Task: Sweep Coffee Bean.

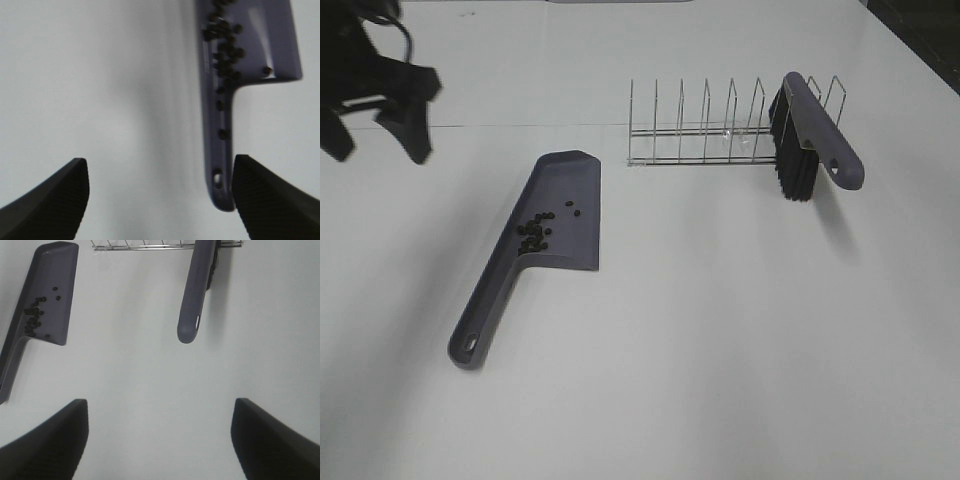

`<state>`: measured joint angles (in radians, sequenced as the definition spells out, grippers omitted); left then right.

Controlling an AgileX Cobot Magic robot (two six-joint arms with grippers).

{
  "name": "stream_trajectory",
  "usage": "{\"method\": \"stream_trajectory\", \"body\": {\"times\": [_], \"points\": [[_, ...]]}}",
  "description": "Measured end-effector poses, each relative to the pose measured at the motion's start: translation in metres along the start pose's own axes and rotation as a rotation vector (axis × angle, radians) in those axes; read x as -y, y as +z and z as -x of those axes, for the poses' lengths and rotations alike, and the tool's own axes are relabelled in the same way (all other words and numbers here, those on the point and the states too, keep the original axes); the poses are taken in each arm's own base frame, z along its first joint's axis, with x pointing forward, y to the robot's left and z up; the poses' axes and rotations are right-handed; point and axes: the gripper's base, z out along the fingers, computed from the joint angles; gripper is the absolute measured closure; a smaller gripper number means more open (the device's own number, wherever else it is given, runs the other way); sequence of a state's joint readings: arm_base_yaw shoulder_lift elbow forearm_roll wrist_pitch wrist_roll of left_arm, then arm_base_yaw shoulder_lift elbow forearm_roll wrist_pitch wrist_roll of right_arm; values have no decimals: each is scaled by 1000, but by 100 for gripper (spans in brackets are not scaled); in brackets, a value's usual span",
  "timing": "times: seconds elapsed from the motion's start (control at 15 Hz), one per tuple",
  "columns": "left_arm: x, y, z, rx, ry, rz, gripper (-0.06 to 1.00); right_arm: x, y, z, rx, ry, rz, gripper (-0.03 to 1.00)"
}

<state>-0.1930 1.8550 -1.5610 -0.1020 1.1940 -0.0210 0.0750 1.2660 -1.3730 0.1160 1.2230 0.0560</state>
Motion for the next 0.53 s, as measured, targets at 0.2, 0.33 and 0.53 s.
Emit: {"method": "stream_trajectory", "body": {"times": [0.2,0.33,0.53], "points": [[-74,-58,-23,129,-175,57,24,2,-11,-34,2,6,3,31],[-78,-74,-64,125,-194,95,24,4,-24,-67,25,5,5,31],[-63,-100,-125,204,-185,109,24,7,-36,-113,68,0,10,31]]}}
